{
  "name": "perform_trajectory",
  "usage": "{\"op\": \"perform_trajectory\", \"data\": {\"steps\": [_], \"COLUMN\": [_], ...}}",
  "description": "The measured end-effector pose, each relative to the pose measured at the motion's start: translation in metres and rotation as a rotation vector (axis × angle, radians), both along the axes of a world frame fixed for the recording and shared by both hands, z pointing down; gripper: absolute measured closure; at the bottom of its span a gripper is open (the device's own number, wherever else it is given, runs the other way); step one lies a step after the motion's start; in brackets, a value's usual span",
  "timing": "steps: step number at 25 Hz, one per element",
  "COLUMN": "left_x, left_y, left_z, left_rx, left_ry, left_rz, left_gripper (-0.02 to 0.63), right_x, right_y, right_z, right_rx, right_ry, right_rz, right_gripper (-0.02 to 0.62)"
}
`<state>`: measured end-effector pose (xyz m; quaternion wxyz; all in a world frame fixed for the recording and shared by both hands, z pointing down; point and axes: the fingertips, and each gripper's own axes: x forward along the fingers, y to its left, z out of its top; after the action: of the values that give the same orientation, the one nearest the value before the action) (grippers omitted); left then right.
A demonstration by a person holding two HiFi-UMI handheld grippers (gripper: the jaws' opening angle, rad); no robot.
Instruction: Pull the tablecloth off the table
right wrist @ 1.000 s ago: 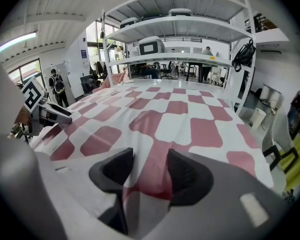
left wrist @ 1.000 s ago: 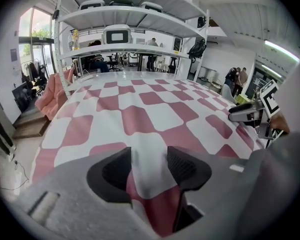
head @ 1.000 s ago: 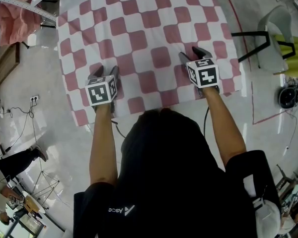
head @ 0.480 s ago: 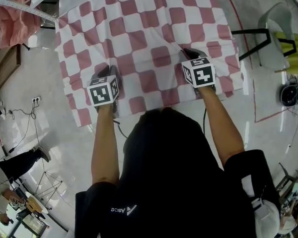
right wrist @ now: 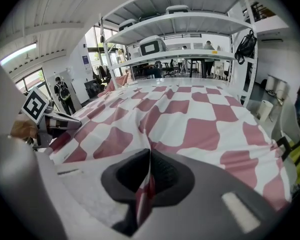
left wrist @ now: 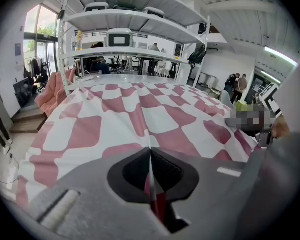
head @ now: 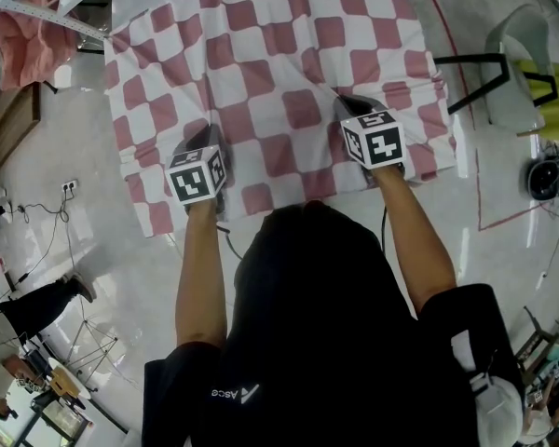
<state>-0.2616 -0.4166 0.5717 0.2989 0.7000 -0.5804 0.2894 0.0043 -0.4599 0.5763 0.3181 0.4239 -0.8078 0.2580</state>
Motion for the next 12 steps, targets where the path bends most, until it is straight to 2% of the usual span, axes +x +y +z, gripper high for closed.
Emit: {"op": "perform_trajectory", "data": {"steps": [5,12], "left_x": [0.011,0.025], "left_y": [0.009,0.026], "left_z": [-0.01,-0.039], "left_rx": [0.04,0.136], "left_ry": [0.05,0.125], "left_rz": [-0.003,-0.019], "left_gripper": [0.597,0.597], "right_x": [0.002,0.004], "right_y": [0.012,0.031], "right_z": [-0.007,-0.039], "right_rx": [-0.024,0.013], "right_ry": [-0.12,-0.281], "right_rz": [0.011,-0.001], "right_gripper": [0.588,0.588]}}
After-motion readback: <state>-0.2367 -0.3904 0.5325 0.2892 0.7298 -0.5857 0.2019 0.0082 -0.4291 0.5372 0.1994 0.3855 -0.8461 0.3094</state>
